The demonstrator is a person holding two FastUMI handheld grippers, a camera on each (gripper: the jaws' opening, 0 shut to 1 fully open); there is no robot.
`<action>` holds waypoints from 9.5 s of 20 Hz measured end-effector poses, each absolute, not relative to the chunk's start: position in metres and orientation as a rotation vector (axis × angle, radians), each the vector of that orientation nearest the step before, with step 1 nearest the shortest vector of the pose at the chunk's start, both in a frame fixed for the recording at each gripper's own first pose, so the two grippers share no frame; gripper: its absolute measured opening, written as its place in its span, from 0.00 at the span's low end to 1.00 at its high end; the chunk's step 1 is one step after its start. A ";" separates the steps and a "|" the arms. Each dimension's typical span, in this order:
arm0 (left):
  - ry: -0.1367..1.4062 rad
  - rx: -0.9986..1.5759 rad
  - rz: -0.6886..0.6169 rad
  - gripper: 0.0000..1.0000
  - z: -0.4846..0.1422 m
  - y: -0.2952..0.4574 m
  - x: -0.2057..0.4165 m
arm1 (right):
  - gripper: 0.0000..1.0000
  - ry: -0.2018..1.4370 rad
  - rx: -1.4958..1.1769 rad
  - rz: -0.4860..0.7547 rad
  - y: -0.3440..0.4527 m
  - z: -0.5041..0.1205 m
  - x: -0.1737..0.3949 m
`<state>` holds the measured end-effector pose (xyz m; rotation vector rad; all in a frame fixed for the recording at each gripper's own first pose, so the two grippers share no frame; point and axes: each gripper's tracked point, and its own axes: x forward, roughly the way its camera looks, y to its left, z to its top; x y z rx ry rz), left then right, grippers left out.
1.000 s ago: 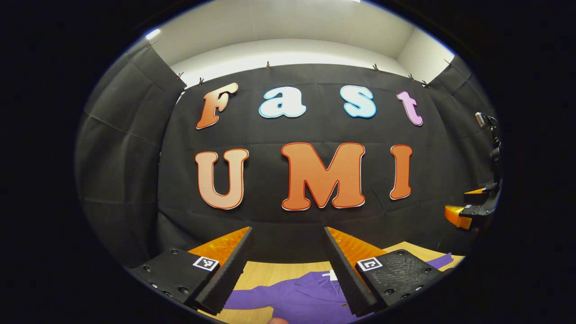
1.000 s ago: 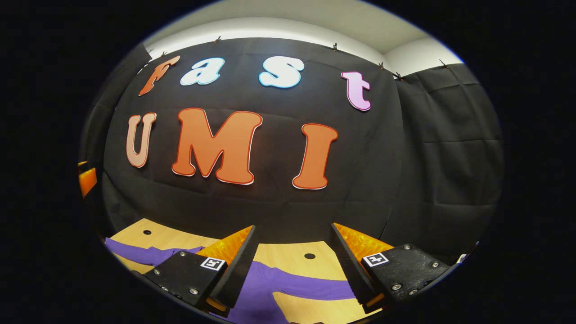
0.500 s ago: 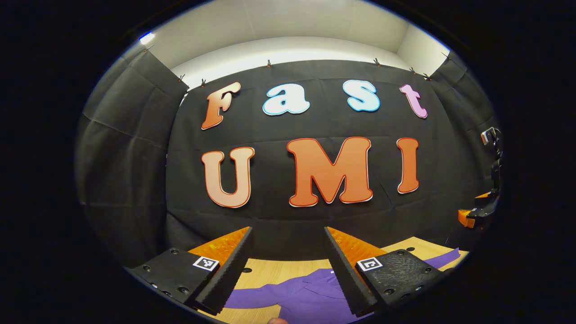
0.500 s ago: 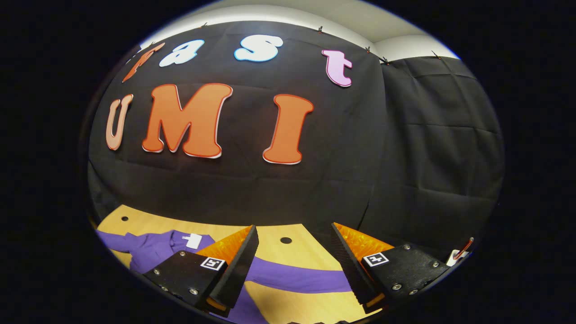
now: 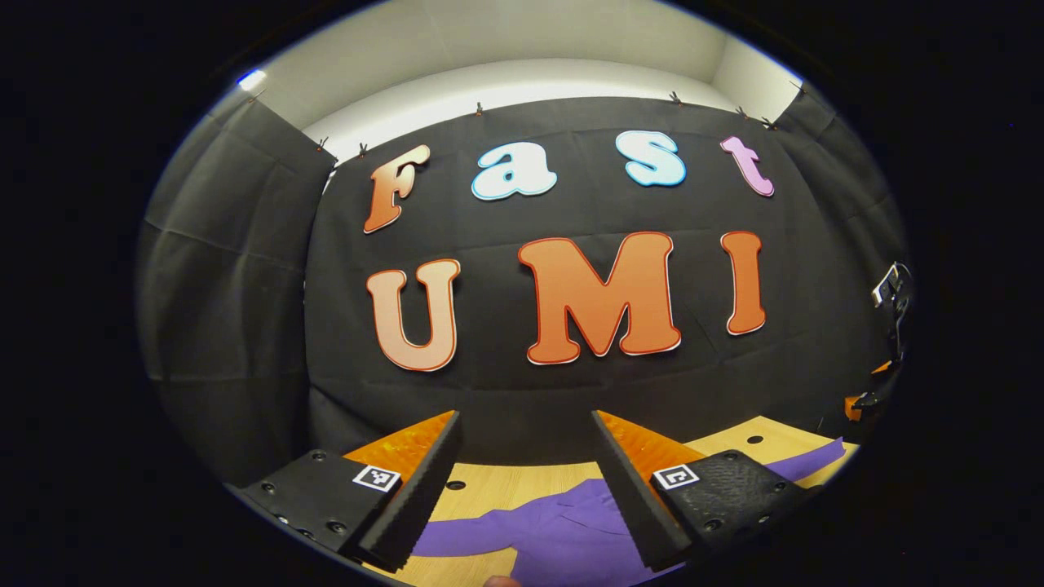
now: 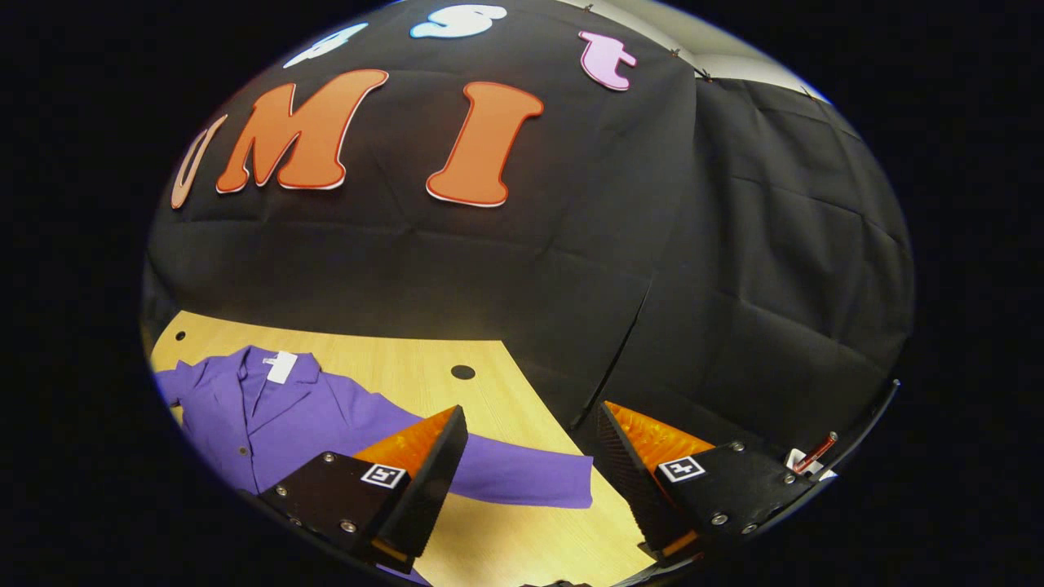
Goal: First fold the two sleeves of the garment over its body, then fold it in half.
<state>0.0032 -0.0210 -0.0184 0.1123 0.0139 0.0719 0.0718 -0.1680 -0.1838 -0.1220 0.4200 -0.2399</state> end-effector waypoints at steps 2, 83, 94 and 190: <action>0.023 0.119 0.080 0.97 -0.021 -0.021 0.005 | 0.96 0.463 -0.129 -0.240 -0.178 -0.198 0.080; 0.231 0.081 0.160 0.96 -0.094 0.129 0.001 | 0.03 1.022 0.309 0.220 0.051 -0.142 0.130; 0.282 0.060 0.293 0.96 -0.117 0.233 -0.018 | 0.03 1.057 0.212 0.427 0.230 -0.148 0.106; 1.156 -0.066 -0.341 0.04 -0.200 0.014 0.126 | 0.96 0.232 -0.019 0.123 -0.040 -0.045 0.028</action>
